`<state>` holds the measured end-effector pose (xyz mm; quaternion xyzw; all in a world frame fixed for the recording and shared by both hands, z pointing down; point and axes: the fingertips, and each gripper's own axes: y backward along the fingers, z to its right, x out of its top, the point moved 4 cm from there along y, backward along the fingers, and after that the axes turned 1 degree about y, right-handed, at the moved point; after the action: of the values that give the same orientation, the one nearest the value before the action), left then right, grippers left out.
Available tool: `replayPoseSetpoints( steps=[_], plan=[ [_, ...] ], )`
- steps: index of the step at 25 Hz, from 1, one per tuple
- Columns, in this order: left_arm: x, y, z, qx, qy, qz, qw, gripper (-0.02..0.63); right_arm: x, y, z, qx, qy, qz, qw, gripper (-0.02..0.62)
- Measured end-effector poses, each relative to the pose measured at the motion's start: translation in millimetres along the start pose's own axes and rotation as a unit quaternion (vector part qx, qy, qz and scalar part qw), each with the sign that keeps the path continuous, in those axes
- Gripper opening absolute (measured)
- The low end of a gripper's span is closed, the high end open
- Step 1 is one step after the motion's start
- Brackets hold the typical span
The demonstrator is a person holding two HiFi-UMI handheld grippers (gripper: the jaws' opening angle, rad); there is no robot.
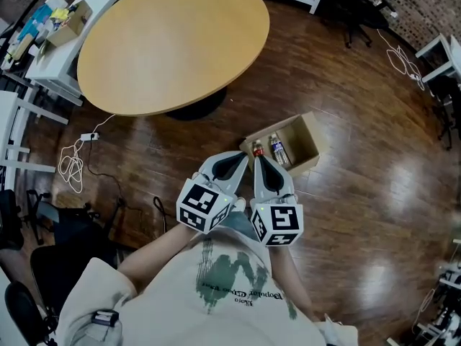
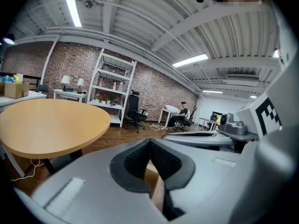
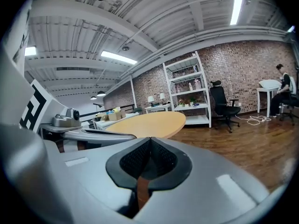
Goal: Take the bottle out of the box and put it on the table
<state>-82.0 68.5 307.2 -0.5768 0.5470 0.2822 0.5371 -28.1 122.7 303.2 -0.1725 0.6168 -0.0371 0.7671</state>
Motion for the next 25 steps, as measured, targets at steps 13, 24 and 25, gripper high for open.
replayPoseSetpoints(
  steps=[13, 24, 25],
  plan=[
    [5, -58, -11, 0.025, 0.012, -0.002, 0.9996, -0.003, 11, -37, 54, 0.014, 0.004, 0.013, 1.000, 0.000],
    [3, -115, -48, 0.008, 0.031, -0.018, 0.9993, -0.003, 1, -92, 91, -0.005, -0.004, -0.017, 1.000, 0.000],
    [2, -122, -53, 0.005, 0.032, -0.022, 0.9992, -0.003, 0, -98, 95, -0.008, -0.007, -0.020, 1.000, 0.000]
  ],
)
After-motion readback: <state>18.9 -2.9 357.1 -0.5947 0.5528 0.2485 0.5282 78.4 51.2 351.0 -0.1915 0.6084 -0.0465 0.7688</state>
